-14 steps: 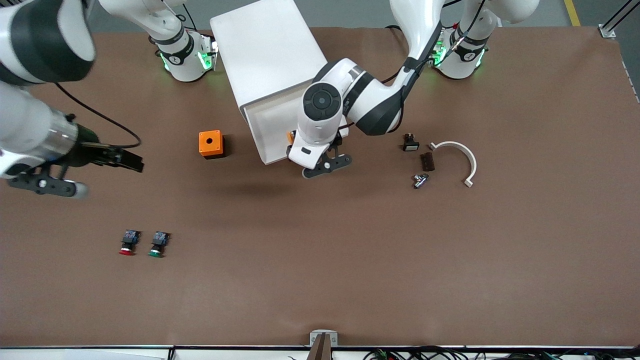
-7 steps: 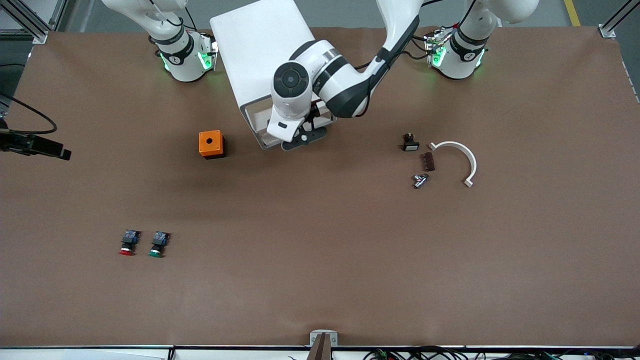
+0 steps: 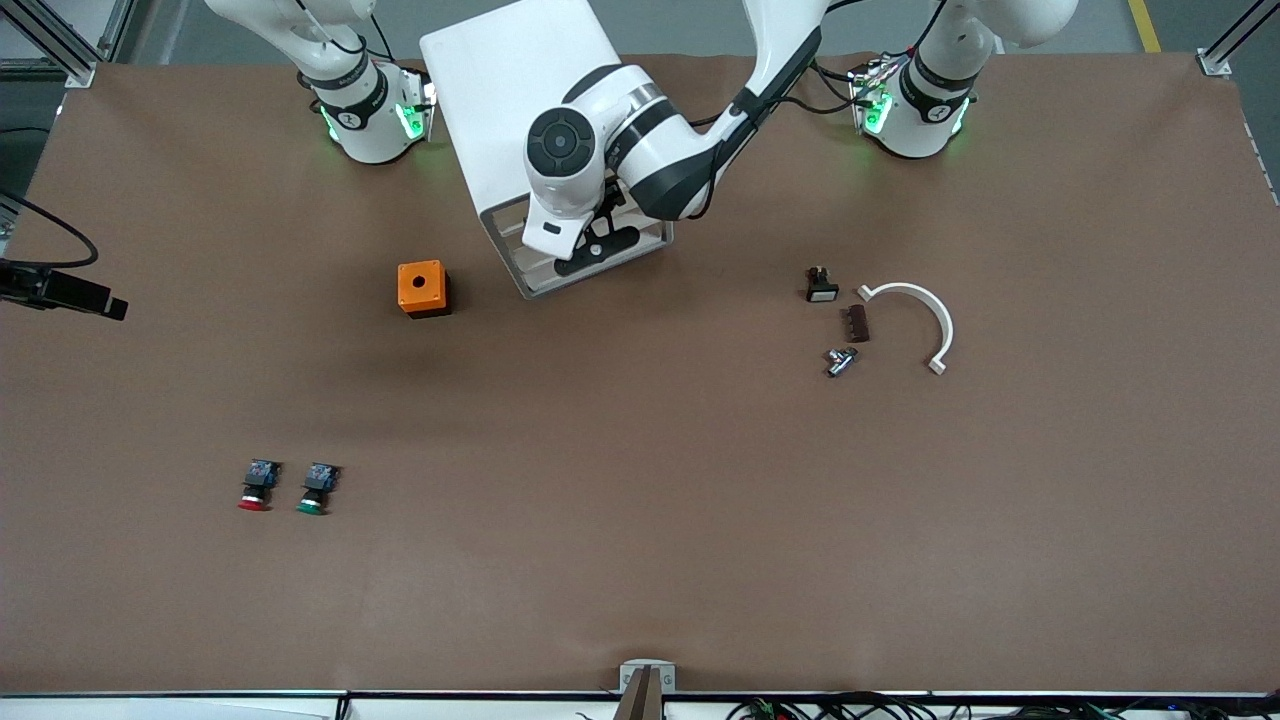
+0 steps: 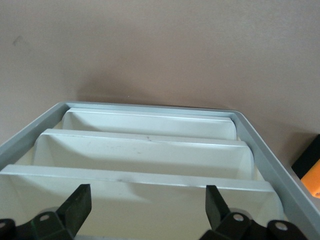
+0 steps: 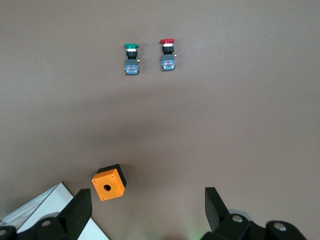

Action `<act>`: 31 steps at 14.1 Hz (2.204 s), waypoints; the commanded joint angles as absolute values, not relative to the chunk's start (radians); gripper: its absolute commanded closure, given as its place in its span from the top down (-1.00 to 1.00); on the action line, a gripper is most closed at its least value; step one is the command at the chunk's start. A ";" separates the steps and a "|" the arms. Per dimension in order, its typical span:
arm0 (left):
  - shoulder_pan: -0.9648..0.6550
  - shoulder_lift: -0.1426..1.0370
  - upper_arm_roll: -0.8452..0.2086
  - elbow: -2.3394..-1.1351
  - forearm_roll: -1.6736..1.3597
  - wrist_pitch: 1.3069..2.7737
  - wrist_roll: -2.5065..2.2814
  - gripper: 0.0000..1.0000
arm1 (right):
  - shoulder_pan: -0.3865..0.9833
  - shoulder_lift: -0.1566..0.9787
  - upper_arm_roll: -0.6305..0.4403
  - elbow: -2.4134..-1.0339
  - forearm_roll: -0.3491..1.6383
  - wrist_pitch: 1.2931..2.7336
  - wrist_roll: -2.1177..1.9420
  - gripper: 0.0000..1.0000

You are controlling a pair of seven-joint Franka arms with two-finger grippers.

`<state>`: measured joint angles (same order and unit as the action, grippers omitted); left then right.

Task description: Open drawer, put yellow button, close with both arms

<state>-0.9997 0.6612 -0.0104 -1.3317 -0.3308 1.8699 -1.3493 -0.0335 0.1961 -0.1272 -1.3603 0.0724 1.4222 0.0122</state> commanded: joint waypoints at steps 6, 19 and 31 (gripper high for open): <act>-0.803 0.618 0.051 -1.338 -0.114 1.875 -1.347 0.99 | -0.051 0.144 -0.107 -1.354 0.063 1.419 0.044 1.00; -0.336 0.359 0.041 -1.339 0.063 1.758 -0.686 0.99 | -0.005 -0.126 -0.101 -1.618 0.031 1.439 0.032 1.00; -0.068 -0.060 0.008 -1.644 0.034 1.624 -0.149 1.00 | 0.023 -0.161 -0.100 -1.646 -0.041 1.466 0.031 1.00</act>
<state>-0.0865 0.0416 0.0391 -1.5197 0.0447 1.6075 -0.1632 0.0082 -0.1288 -0.0999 -1.6154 -0.0125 1.4513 0.0272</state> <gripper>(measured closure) 0.000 0.000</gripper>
